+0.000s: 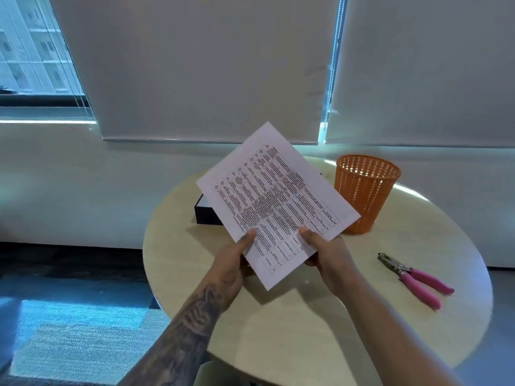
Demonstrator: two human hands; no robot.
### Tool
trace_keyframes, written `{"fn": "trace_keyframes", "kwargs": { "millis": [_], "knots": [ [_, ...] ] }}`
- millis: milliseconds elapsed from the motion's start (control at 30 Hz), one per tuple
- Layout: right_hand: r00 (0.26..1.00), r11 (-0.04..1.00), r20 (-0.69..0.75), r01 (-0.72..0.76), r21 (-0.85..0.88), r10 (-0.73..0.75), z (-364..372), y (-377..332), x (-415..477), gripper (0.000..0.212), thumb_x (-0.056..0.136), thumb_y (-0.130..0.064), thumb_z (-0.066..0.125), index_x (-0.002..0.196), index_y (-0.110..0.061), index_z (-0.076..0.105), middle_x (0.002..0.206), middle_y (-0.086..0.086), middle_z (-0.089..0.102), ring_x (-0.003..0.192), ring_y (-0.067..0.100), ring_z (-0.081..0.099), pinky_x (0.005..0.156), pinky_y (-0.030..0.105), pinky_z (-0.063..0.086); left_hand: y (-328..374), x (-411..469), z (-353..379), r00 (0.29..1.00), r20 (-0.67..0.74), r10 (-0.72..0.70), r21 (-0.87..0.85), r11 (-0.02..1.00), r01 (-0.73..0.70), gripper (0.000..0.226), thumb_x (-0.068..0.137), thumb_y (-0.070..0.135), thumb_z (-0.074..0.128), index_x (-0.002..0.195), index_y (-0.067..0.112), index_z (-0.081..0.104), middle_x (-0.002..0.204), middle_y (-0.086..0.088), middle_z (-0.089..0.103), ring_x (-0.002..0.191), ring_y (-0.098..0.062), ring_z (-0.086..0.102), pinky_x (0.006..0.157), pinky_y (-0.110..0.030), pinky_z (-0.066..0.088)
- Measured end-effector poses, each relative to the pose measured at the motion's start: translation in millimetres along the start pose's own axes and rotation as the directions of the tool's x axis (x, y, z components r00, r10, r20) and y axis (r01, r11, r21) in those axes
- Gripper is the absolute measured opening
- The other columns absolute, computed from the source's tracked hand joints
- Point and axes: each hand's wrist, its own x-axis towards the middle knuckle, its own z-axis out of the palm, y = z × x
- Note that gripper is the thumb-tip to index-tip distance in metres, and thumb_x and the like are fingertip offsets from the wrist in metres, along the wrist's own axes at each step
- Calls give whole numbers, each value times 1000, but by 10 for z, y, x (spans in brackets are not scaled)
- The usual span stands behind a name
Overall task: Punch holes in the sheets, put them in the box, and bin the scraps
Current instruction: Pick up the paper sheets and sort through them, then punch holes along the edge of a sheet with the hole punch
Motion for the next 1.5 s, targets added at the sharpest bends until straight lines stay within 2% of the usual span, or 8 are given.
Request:
{"fn": "trace_keyframes", "kwargs": {
  "millis": [233, 433, 533, 667, 867, 1067, 1233, 1500],
  "knots": [
    [997, 995, -34, -75, -64, 73, -48, 70, -55, 14, 96, -20, 68, 108, -13, 70, 99, 17, 77, 81, 30, 63, 63, 36, 46, -52, 46, -28, 996, 63, 65, 49, 996, -68, 39, 86, 14, 72, 124, 8, 64, 118, -16, 72, 109, -35, 69, 97, -53, 52],
    [995, 909, -101, -24, -416, -20, -354, -74, -110, 14, 100, -27, 61, 102, -20, 73, 88, 2, 75, 66, 12, 64, 60, 27, 47, -82, 106, -27, 981, 9, 192, 282, 941, -187, 16, 92, 21, 70, 108, 20, 70, 105, -3, 77, 93, -21, 75, 79, -39, 61],
    [979, 694, -165, -34, -719, -123, -677, -131, -144, 20, 98, -40, 59, 100, -25, 72, 97, -5, 75, 87, 15, 68, 73, 32, 53, -85, 144, -50, 970, -9, 244, 305, 924, -229, 15, 93, 18, 69, 108, 19, 70, 100, 2, 78, 89, -16, 75, 72, -29, 60],
    [922, 172, -286, -247, -954, -260, -1100, -84, -209, 44, 93, -42, 57, 131, -22, 63, 137, 5, 61, 127, 30, 50, 107, 46, 36, -108, 166, -83, 961, -19, 275, 346, 904, -252, 13, 92, 19, 70, 102, 27, 70, 100, 6, 77, 91, -14, 75, 78, -33, 60],
    [930, 6, -321, -326, -945, -180, -1254, 50, -301, 31, 91, -27, 51, 119, -20, 61, 122, 11, 64, 111, 36, 56, 97, 47, 38, -114, 137, -76, 960, -10, 280, 319, 911, -262, 11, 93, 17, 69, 103, 22, 70, 98, 5, 77, 90, -15, 75, 75, -31, 61],
    [983, 90, -64, -49, -995, -171, -1092, 34, -361, 45, 94, -32, 59, 138, -25, 59, 139, 3, 61, 127, 29, 51, 105, 44, 38, -128, 115, -86, 955, -2, 296, 329, 902, -279, 15, 93, 22, 69, 108, 21, 70, 102, 4, 77, 92, -15, 75, 74, -28, 60],
    [946, 107, -303, -292, -951, -118, -1212, -19, -456, 33, 83, -31, 56, 115, -25, 64, 130, 6, 62, 121, 32, 51, 102, 43, 38, -137, 114, -89, 960, -8, 281, 286, 920, -267, 14, 92, 21, 70, 105, 21, 70, 105, -1, 77, 95, -19, 75, 82, -38, 61],
    [988, 239, 30, 65, -969, -150, -781, 192, -450, 39, 95, -34, 54, 132, -26, 60, 130, -4, 62, 122, 22, 50, 103, 40, 41, -146, 141, -128, 951, -74, 301, 301, 916, -266, 7, 91, 25, 71, 98, 24, 72, 100, 1, 78, 93, -19, 75, 83, -41, 60]
  ]
}}
